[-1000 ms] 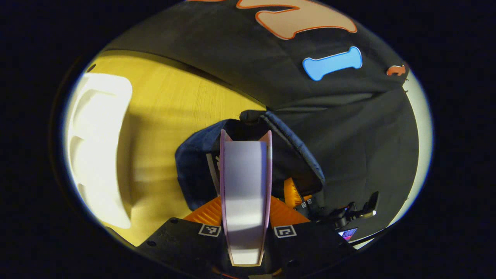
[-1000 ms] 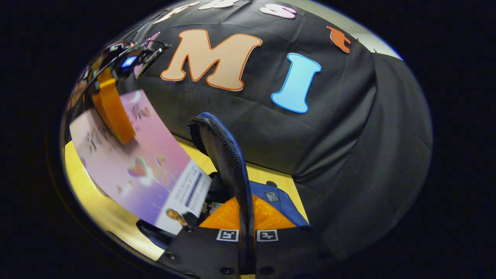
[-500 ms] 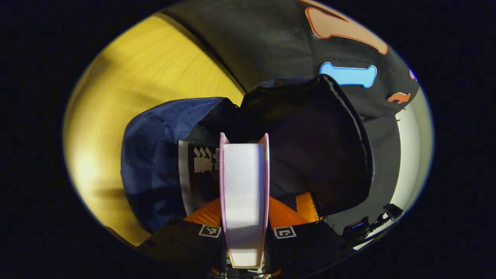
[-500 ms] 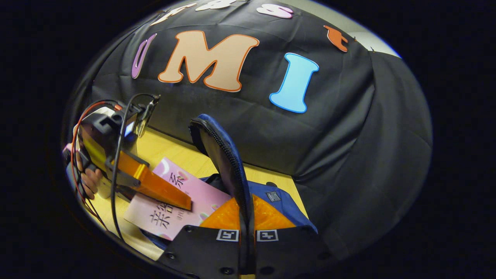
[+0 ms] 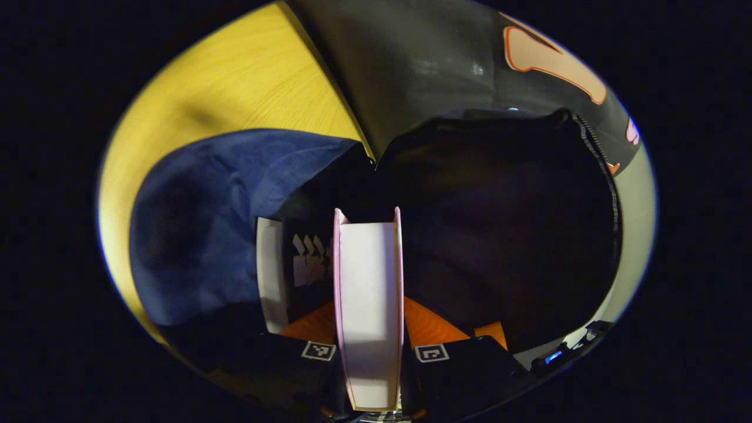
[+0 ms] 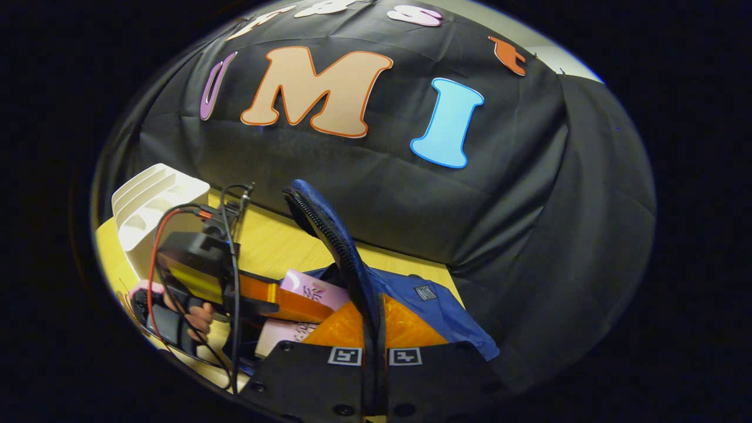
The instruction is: Open the schoolbag, grab two books from the bookshelf and put them into the schoolbag.
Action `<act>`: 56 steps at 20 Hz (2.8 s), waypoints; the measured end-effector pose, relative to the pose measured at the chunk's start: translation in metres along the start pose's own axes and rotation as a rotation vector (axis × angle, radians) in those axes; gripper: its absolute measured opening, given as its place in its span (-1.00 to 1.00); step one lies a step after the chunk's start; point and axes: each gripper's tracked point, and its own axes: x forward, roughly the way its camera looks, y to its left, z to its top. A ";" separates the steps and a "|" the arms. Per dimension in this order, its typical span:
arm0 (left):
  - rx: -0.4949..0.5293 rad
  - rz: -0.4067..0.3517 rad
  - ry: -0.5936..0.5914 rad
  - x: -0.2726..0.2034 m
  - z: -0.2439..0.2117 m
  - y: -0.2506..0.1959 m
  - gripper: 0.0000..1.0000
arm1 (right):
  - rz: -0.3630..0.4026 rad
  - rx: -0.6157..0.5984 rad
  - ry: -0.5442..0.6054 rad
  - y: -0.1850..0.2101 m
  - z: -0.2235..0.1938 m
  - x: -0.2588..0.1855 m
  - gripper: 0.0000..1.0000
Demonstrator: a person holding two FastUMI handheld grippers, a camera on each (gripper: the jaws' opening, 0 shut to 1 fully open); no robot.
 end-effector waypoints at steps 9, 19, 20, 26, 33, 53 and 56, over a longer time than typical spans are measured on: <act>0.218 0.216 -0.005 -0.037 0.001 0.005 0.20 | 0.068 0.026 -0.018 0.007 0.003 -0.021 -0.87; 0.725 0.489 -0.161 -0.194 0.018 -0.062 0.89 | 0.098 0.228 -0.129 0.002 0.064 -0.113 1.00; 0.780 0.504 -0.188 -0.205 0.023 -0.073 0.89 | 0.059 0.239 -0.153 -0.009 0.075 -0.122 0.94; 1.045 0.587 -0.481 -0.288 0.065 -0.152 0.89 | -0.116 0.199 -0.312 -0.049 0.133 -0.183 1.00; 1.269 0.711 -0.636 -0.364 0.078 -0.179 0.87 | -0.199 0.161 -0.375 -0.043 0.143 -0.227 0.93; 1.410 0.658 -0.491 -0.374 0.080 -0.177 0.88 | -0.399 0.325 -0.256 -0.026 0.115 -0.263 1.00; 1.442 0.628 -0.449 -0.376 0.083 -0.174 0.87 | -0.438 0.340 -0.238 -0.018 0.114 -0.267 0.94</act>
